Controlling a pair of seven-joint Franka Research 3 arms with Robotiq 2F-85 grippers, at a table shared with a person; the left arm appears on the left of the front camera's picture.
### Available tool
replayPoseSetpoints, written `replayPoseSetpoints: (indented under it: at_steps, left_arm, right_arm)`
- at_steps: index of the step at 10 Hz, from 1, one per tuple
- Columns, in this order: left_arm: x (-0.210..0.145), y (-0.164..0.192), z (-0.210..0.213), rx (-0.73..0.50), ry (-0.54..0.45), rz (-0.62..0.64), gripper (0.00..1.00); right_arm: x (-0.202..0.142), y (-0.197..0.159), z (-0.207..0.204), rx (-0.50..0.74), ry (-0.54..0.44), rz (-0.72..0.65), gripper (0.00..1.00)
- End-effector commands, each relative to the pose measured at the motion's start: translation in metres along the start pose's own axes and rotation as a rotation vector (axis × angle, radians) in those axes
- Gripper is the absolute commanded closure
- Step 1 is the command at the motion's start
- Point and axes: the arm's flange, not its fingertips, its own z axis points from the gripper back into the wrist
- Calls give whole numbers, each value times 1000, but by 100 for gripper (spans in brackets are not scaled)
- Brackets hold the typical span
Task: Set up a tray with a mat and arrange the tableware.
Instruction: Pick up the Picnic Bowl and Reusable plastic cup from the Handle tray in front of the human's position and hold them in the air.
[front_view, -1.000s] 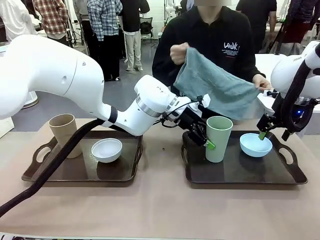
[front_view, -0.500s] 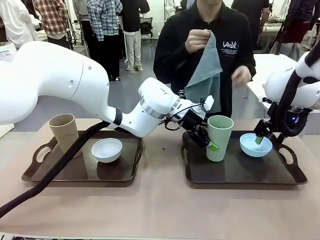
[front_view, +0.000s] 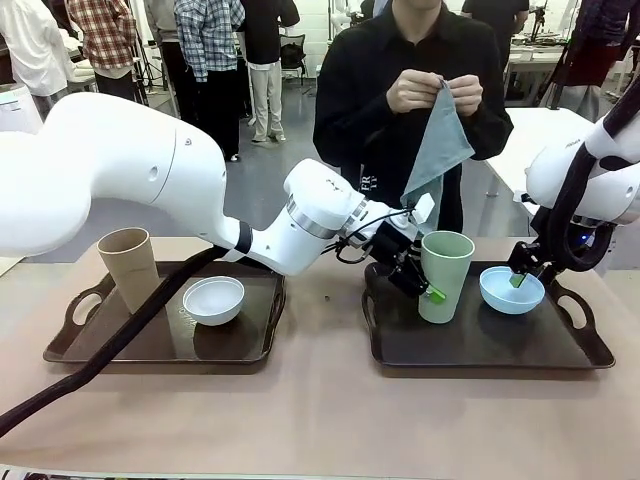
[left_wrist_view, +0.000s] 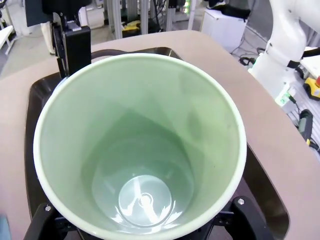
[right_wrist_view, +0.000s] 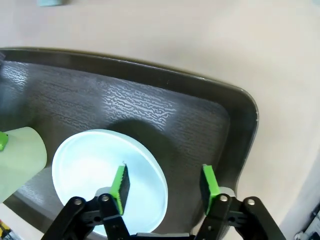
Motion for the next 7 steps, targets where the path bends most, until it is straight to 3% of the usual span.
replayPoseSetpoints:
  at_steps: [1, 2, 4, 5, 6, 7]
  left_arm:
    - [0, 4, 1, -18, -22, -41, 63]
    - [-1, 5, 2, -21, -28, -38, 100]
    - [-1, 5, 2, -26, -30, -34, 100]
    - [-1, 5, 2, -27, -29, -30, 74]
    - [0, 5, 3, -27, -31, -28, 74]
    - [1, 3, 4, -23, -26, -24, 100]
  right_arm:
    - [-4, -5, -9, 25, -26, 22, 64]
    - [-4, -5, -11, 26, -19, 20, 100]
    - [-5, -7, -11, 31, -12, 18, 100]
    - [-5, -7, -11, 32, -13, 17, 100]
    - [-5, -7, -11, 32, -13, 20, 100]
    - [-5, -6, -10, 31, -11, 21, 100]
